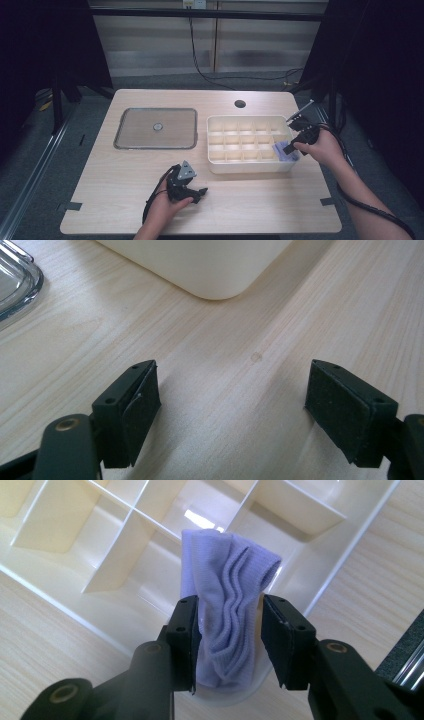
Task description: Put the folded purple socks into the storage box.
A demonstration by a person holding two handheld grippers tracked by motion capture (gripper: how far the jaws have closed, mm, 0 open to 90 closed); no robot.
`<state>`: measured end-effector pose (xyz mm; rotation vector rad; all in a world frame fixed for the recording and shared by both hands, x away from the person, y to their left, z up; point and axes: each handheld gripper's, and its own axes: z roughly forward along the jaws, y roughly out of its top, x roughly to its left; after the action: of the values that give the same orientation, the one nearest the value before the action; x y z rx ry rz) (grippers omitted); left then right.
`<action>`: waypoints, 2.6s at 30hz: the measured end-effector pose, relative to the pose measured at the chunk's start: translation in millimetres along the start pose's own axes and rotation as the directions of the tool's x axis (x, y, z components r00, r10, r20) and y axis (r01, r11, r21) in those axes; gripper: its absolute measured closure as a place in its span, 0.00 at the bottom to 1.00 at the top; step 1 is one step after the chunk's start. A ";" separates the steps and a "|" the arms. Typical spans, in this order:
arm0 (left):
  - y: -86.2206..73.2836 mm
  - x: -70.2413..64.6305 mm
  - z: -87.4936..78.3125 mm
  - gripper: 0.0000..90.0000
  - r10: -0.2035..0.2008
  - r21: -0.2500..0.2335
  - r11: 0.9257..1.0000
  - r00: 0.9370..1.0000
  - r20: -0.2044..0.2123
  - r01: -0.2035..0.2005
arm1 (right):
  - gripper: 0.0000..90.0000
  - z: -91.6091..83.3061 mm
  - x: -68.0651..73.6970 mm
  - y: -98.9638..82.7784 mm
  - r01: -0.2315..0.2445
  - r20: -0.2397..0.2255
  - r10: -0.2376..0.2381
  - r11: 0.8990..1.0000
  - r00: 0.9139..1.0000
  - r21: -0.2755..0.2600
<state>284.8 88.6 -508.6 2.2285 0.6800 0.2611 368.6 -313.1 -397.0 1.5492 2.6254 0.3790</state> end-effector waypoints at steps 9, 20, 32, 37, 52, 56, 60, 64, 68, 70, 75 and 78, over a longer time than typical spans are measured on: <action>0.0 0.2 -0.1 0.24 0.003 0.002 1.000 1.000 0.000 -0.003 | 0.69 -10.3 0.6 5.2 0.010 -0.007 -0.010 1.000 1.000 -0.012; 0.0 -0.1 0.3 0.24 -0.003 -0.004 1.000 1.000 0.000 0.003 | 0.74 -18.7 7.0 18.3 0.034 -0.002 -0.034 0.999 0.999 0.009; 0.0 -0.1 0.3 0.24 -0.001 -0.005 1.000 1.000 -0.002 0.001 | 0.92 -23.3 13.0 26.5 0.064 0.000 -0.064 0.997 0.998 0.033; 0.0 0.0 0.3 0.24 -0.001 -0.004 1.000 1.000 -0.002 0.001 | 1.00 -22.9 11.1 29.5 0.070 0.002 -0.071 0.996 0.998 0.047; -0.1 -0.3 0.3 0.24 -0.005 -0.004 1.000 1.000 -0.001 0.005 | 1.00 -3.6 6.4 29.1 0.063 -0.007 -0.063 0.997 0.998 0.048; 0.0 0.0 0.0 0.24 0.001 0.000 1.000 1.000 0.000 -0.001 | 1.00 4.7 6.2 27.7 0.066 -0.001 -0.066 0.997 0.998 0.042; 0.0 0.0 0.0 0.24 0.000 0.000 1.000 1.000 0.000 0.000 | 1.00 14.1 3.6 23.2 0.059 -0.016 -0.058 0.996 0.998 0.074; 0.0 0.0 0.0 0.24 0.001 0.000 1.000 1.000 0.000 -0.001 | 1.00 23.6 4.8 17.5 0.064 -0.016 -0.063 0.994 0.998 0.086; 0.1 0.0 -0.3 0.24 0.002 0.004 1.000 1.000 0.000 -0.002 | 1.00 26.2 2.2 13.6 0.057 -0.022 -0.055 0.994 0.998 0.092; 0.1 0.0 -0.3 0.24 0.001 0.004 1.000 1.000 -0.001 -0.001 | 1.00 27.4 2.0 11.6 0.058 -0.027 -0.055 0.994 0.998 0.096; 0.0 0.0 -0.2 0.24 0.002 0.002 1.000 1.000 -0.001 -0.002 | 1.00 33.2 2.4 7.9 0.060 -0.015 -0.058 0.993 0.998 0.105; 0.0 0.1 -0.3 0.24 0.003 0.002 1.000 1.000 -0.001 -0.003 | 1.00 39.0 3.2 5.5 0.051 -0.015 -0.050 0.992 0.999 0.112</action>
<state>284.8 88.8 -508.4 2.2317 0.6770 0.2630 378.9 -300.9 -433.2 1.5120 2.7333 0.2426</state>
